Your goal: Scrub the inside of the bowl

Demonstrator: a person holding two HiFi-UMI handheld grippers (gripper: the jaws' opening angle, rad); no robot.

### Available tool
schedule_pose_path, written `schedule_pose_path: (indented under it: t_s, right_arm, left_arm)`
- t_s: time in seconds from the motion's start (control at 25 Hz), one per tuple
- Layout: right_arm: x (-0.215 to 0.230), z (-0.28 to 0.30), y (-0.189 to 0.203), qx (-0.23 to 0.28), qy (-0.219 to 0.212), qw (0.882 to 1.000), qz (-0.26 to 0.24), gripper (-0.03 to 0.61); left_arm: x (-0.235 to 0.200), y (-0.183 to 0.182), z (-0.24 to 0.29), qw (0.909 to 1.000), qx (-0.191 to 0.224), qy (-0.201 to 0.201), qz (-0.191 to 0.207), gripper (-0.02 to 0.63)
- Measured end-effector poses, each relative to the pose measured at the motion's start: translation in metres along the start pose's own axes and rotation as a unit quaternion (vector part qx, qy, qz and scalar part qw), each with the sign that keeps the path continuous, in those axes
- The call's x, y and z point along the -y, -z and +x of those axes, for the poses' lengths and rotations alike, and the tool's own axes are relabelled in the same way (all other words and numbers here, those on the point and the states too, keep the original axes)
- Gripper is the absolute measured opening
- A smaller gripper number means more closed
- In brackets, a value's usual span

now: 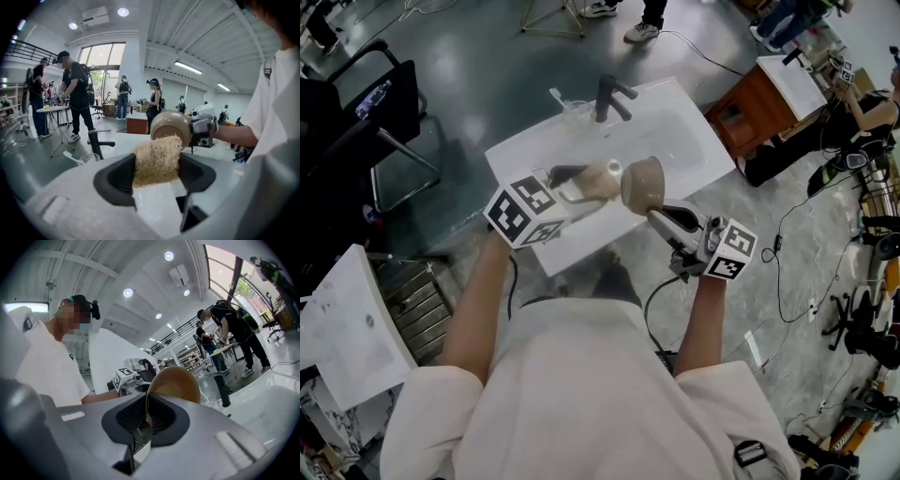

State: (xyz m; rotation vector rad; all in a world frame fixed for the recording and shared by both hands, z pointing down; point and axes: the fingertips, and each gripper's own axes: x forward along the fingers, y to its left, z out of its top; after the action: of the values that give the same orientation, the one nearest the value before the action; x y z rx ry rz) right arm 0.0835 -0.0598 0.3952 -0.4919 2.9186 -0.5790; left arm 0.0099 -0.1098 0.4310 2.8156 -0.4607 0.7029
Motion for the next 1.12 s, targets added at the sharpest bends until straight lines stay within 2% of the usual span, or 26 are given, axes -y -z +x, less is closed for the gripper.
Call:
schedule_pose_path:
  t_s: [0.24,0.44,0.68,0.84,0.96,1.12]
  right_arm:
    - [0.007,0.01,0.007,-0.01,0.011,1.0,0.013,0.018]
    - [-0.002,0.014,0.013,-0.03,-0.018,0.999,0.012,0.02]
    - [-0.018,0.017,0.01,-0.025,-0.049,0.998,0.005,0.023]
    - [-0.018,0.015,0.002,-0.014,-0.05,0.999,0.003,0.025]
    - [-0.01,0.014,0.0,-0.011,-0.035,0.999,0.0,0.023]
    - [-0.002,0.014,0.005,-0.025,-0.016,1.0,-0.002,0.023]
  left_arm:
    - [0.012,0.0,0.003,0.9999,0.012,-0.002,-0.007,0.267]
    - [-0.001,-0.012,-0.008,0.9992,0.031,-0.021,-0.01,0.267]
    - [-0.01,-0.005,-0.008,0.9991,0.02,-0.032,-0.019,0.267]
    - [-0.006,0.003,-0.001,0.9996,-0.001,-0.019,-0.021,0.267]
    - [0.004,0.008,0.004,0.9998,-0.018,0.0,-0.012,0.267]
    - [0.01,0.006,0.004,0.9998,-0.009,0.013,-0.014,0.267]
